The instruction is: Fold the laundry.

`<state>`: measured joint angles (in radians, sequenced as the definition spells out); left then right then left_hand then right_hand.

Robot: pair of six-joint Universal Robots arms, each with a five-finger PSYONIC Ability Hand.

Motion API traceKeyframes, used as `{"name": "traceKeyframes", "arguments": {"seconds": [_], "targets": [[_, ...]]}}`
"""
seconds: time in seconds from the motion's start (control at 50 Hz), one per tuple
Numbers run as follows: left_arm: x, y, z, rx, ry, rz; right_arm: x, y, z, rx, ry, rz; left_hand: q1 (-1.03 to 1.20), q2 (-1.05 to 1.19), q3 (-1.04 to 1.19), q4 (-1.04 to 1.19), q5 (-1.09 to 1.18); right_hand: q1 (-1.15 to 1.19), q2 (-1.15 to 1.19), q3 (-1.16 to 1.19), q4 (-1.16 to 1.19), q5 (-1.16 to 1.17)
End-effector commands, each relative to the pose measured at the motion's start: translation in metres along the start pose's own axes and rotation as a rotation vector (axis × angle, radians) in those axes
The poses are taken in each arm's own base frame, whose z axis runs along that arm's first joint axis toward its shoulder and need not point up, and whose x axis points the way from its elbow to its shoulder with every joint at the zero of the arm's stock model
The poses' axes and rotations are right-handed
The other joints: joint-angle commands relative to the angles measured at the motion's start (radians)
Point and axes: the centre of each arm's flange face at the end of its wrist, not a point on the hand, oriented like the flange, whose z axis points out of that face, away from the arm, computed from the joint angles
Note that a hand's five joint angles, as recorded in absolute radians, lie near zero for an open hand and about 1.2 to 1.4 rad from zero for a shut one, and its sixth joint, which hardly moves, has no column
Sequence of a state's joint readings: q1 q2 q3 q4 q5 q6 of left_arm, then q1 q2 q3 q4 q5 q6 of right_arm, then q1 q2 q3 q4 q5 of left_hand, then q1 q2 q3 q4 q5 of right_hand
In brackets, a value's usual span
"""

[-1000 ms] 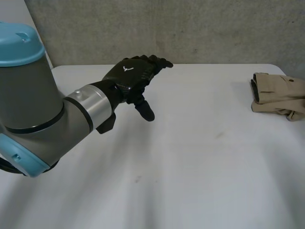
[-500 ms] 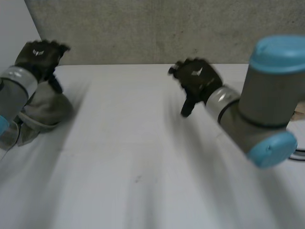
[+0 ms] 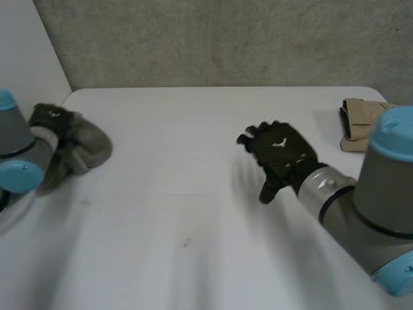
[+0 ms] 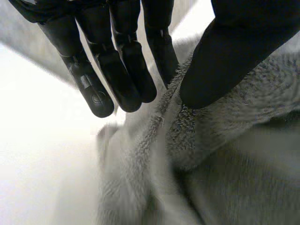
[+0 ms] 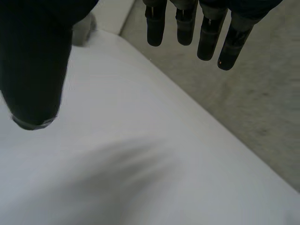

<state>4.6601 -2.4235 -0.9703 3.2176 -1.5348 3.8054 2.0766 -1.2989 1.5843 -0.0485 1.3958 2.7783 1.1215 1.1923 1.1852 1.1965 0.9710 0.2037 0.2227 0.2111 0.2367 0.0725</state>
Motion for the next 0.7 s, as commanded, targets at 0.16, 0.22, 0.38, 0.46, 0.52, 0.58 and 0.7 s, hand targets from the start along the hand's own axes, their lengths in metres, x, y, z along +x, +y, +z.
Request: {"name": "traceKeyframes", "arguments": {"seconds": [0.16, 0.22, 0.38, 0.46, 0.52, 0.58, 0.7], "targets": [[0.123, -0.139, -0.205, 0.236, 0.828, -0.636, 0.057, -0.012, -0.003, 0.033, 0.165, 0.015, 0.08, 0.01, 0.017, 0.005, 0.056, -0.029, -0.048, -0.037, -0.062, -0.073], [0.142, -0.135, -0.224, 0.215, 0.897, -0.606, 0.058, -0.011, -0.003, 0.03, 0.166, 0.018, -0.947, -1.018, -1.011, -1.022, -0.971, -0.029, -0.048, -0.037, -0.062, -0.073], [0.128, -0.128, -0.202, 0.203, 0.702, -0.549, 0.057, -0.005, 0.002, 0.016, 0.152, 0.02, -0.947, -1.018, -1.011, -1.022, -0.971, -0.029, -0.048, -0.037, -0.062, -0.073], [0.118, -0.118, -0.191, 0.161, 0.606, -0.545, 0.057, 0.001, 0.009, -0.013, 0.145, 0.028, -0.947, -1.018, -1.011, -1.022, -0.971, -0.029, -0.048, -0.037, -0.062, -0.073], [0.119, -0.107, -0.195, 0.091, 0.585, -0.539, 0.052, 0.006, 0.006, -0.061, 0.111, 0.027, -0.946, -1.017, -1.01, -1.021, -0.97, -0.029, -0.048, -0.037, -0.062, -0.073], [0.12, -0.099, -0.203, 0.031, 0.58, -0.531, 0.045, 0.01, 0.001, -0.127, 0.057, 0.004, -0.943, -1.014, -1.007, -1.018, -0.967, -0.029, -0.048, -0.037, -0.062, -0.073], [0.127, -0.079, -0.219, -0.055, 0.607, -0.516, 0.031, 0.023, -0.002, -0.206, -0.05, -0.013, -0.92, -0.991, -0.983, -0.995, -0.944, -0.029, -0.048, -0.037, -0.062, -0.073]]}}
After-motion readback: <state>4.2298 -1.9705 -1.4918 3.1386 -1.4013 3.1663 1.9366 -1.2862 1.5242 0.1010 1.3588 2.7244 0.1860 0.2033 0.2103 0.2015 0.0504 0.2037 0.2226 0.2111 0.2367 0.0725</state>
